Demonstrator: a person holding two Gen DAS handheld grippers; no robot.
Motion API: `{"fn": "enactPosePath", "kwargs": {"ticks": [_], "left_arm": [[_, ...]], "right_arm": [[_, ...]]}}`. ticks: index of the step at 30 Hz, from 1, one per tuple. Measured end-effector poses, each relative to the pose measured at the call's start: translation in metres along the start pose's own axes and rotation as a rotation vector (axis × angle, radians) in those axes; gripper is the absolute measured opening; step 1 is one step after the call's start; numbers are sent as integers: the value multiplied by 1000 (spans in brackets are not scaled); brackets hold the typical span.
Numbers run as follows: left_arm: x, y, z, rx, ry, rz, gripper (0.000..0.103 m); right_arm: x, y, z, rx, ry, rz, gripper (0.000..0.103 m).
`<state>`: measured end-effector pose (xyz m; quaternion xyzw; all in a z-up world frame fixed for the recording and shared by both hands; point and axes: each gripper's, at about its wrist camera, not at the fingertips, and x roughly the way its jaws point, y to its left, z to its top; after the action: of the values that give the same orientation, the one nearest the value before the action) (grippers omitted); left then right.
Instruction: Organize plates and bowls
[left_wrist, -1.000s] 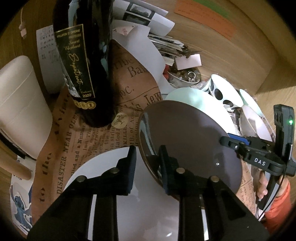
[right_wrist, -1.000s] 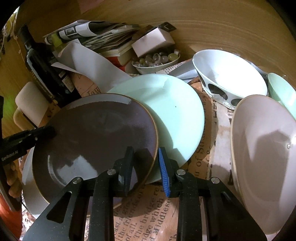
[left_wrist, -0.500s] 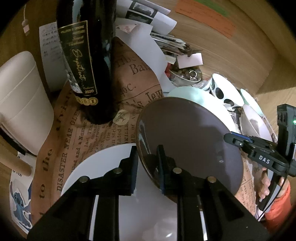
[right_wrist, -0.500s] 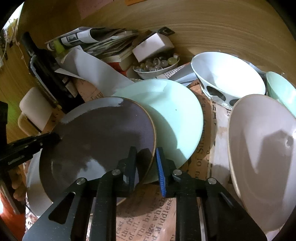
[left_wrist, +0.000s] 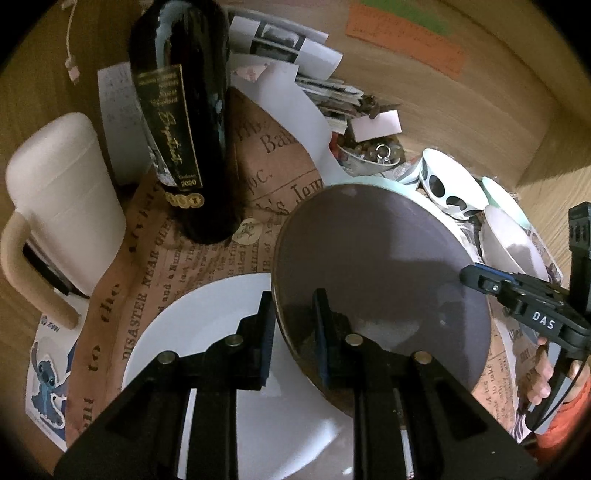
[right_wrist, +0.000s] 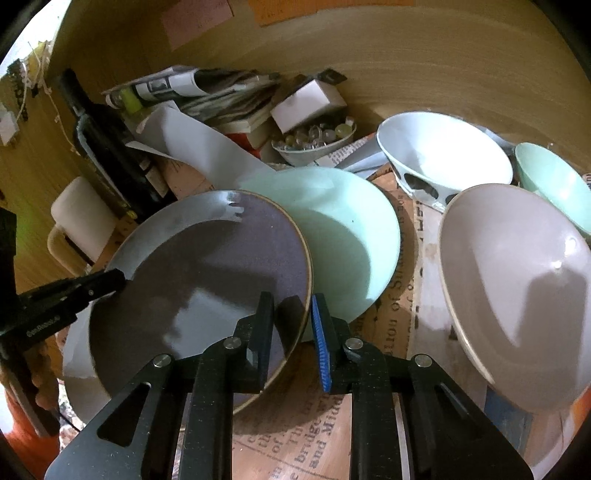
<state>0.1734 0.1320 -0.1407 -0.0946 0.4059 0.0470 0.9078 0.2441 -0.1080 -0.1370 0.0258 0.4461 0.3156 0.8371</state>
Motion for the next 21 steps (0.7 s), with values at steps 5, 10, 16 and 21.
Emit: {"fn": "enactPosePath", "kwargs": {"ticks": [5,10,16,21], "left_arm": [[-12,-9,-3,15,-33,9,19],[-23,-17,-5,11,-58,-3,19],[-36,-28,-9,11,-81,-20,19],[-48,-39,-15,22,-100,-32,19]], "right_arm": [[-15,4,-2,-2,-37,-10,19],[-29,5,-7,4,-63,-12,19],[-46,5,-15,7,-88,-20,19],[-64,3,-21,13,-116,-24,19]]}}
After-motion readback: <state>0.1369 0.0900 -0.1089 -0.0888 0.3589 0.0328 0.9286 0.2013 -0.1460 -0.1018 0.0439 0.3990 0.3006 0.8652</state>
